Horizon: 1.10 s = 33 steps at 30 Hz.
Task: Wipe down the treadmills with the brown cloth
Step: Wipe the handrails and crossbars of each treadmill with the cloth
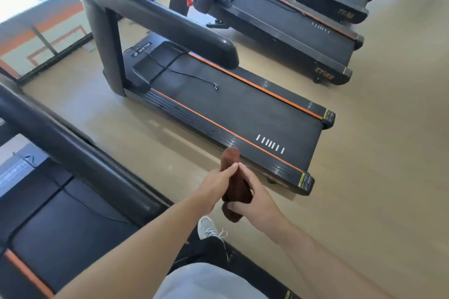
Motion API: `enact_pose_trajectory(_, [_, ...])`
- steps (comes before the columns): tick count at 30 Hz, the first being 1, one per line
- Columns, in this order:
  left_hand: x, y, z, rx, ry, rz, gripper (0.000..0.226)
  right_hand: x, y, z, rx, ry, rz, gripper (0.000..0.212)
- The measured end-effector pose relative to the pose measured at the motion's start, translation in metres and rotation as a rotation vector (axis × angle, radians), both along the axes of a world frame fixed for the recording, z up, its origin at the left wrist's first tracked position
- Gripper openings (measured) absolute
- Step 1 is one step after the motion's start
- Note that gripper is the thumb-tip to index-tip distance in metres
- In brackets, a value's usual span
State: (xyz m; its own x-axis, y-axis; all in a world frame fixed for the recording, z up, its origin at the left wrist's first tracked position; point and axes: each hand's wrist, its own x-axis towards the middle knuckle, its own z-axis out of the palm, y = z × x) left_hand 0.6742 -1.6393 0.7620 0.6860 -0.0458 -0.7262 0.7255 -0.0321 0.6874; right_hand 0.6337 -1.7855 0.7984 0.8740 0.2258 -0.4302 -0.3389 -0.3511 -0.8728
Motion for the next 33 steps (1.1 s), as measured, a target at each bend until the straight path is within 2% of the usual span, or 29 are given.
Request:
enact_pose_trajectory(2, [0.017, 0.001, -0.008, 0.082, -0.041, 0.013, 0.041, 0.023, -0.002, 0.0, 0.009, 0.023, -0.03, 0.083])
enact_pose_trajectory(4, [0.033, 0.004, -0.01, 0.122, -0.115, -0.007, 0.05, 0.052, -0.005, -0.006, -0.07, 0.022, -0.131, 0.074])
enact_pose_trajectory(6, [0.046, 0.01, -0.012, 0.195, -0.222, -0.112, 0.061, 0.08, -0.01, -0.011, -0.172, -0.038, -0.13, 0.074])
enact_pose_trajectory(11, [0.083, 0.023, 0.014, 0.424, -0.56, -0.674, 0.039, 0.144, -0.012, 0.003, -0.277, -0.246, 0.145, 0.09])
enact_pose_trajectory(12, [0.091, 0.024, 0.019, 0.445, -0.607, -0.718, 0.035, 0.157, -0.012, 0.003, -0.333, -0.281, 0.223, 0.086])
enact_pose_trajectory(14, [0.102, 0.027, 0.023, 0.438, -0.59, -0.732, 0.029, 0.18, -0.011, 0.003, -0.483, -0.285, 0.336, 0.059])
enact_pose_trajectory(16, [0.108, 0.034, 0.021, 0.42, -0.525, -0.687, 0.027, 0.196, -0.009, 0.009, -0.605, -0.279, 0.351, 0.024])
enact_pose_trajectory(18, [0.113, 0.04, 0.017, 0.432, -0.508, -0.606, 0.029, 0.209, -0.008, 0.013, -0.614, -0.309, 0.308, 0.012])
enact_pose_trajectory(22, [0.13, 0.053, -0.002, 0.545, -0.381, -0.552, 0.029, 0.244, -0.002, 0.014, -0.574, -0.245, 0.194, 0.016])
enact_pose_trajectory(24, [0.137, 0.057, -0.016, 0.54, -0.297, -0.535, 0.017, 0.273, -0.002, 0.015, -0.53, -0.257, 0.134, 0.017])
enact_pose_trajectory(25, [0.141, 0.058, -0.023, 0.527, -0.276, -0.491, 0.02, 0.289, -0.003, 0.016, -0.515, -0.276, 0.127, 0.017])
enact_pose_trajectory(28, [0.176, 0.055, -0.028, 0.384, -0.224, -0.208, 0.023, 0.349, -0.01, 0.022, -0.445, -0.355, 0.12, 0.014])
enact_pose_trajectory(30, [0.217, 0.054, -0.018, 0.299, -0.253, 0.017, 0.026, 0.401, -0.016, 0.028, -0.379, -0.397, 0.084, 0.016])
enact_pose_trajectory(33, [0.289, 0.054, 0.004, 0.38, -0.333, 0.239, 0.04, 0.493, -0.023, 0.034, -0.271, -0.289, 0.082, 0.019])
